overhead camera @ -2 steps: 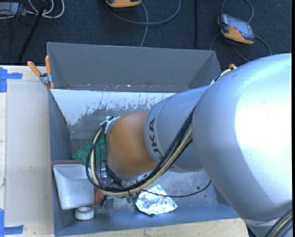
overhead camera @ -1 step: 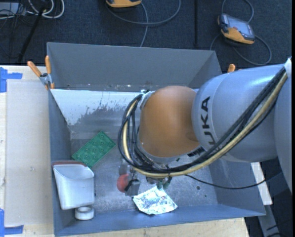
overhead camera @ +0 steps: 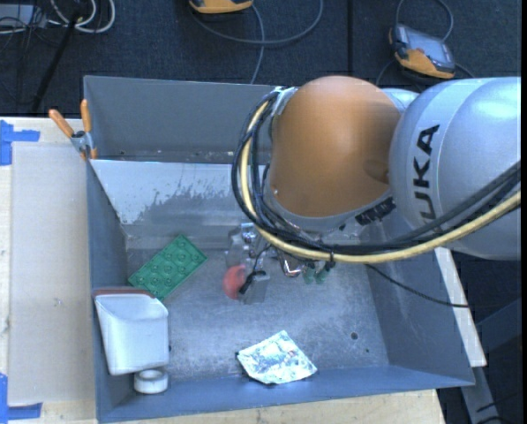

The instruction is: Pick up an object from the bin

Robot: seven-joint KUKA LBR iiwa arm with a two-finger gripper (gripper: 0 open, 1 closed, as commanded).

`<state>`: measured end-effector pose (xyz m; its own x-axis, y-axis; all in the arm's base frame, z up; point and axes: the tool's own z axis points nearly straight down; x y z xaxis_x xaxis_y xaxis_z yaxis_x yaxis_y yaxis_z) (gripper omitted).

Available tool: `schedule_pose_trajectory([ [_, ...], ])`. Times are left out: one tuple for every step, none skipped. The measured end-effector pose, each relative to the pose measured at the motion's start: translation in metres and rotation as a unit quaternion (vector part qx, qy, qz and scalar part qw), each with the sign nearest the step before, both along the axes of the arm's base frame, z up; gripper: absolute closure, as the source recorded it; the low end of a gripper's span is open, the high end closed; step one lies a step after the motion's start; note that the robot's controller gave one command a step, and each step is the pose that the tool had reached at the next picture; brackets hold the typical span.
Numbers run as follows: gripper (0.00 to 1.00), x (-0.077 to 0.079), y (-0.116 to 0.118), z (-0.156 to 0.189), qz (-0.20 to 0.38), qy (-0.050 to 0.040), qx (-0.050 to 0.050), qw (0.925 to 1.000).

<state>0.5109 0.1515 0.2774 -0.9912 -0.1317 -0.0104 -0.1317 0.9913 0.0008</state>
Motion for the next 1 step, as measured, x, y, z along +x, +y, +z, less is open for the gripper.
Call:
schedule_pose_trajectory([
  [1.0, -0.0024, 0.0004, -0.0048, 0.002, 0.005, -0.001, 1.0],
])
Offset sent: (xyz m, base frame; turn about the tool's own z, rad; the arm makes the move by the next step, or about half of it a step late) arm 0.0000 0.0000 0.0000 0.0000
